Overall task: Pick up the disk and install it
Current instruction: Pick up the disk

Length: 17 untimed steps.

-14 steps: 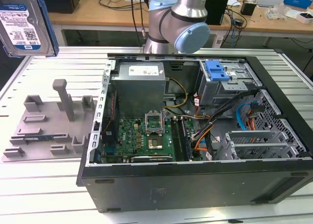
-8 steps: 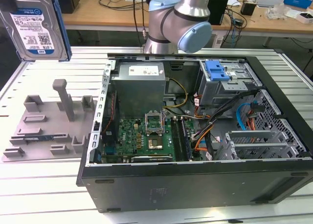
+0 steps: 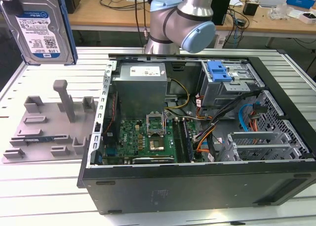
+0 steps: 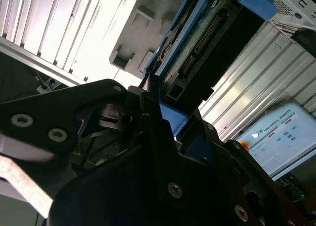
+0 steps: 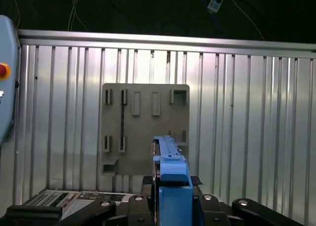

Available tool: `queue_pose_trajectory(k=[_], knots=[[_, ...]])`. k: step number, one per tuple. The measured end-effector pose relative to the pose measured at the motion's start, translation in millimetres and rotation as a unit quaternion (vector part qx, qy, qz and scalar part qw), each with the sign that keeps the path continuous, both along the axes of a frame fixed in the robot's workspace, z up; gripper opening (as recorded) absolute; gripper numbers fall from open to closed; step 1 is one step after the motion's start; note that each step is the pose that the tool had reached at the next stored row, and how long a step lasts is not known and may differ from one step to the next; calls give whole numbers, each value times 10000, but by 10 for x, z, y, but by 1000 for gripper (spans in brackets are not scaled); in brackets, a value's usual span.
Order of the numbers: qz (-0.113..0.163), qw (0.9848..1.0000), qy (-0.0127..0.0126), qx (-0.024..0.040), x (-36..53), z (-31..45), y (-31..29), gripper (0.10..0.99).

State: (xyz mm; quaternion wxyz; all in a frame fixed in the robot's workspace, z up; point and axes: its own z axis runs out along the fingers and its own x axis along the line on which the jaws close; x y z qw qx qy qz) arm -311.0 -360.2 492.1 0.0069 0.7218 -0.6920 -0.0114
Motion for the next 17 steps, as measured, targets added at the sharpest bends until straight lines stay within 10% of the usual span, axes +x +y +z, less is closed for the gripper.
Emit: queue_pose_trajectory(k=[17], knots=[[0, 10000, 0, 0, 656, -1, -298, 369]])
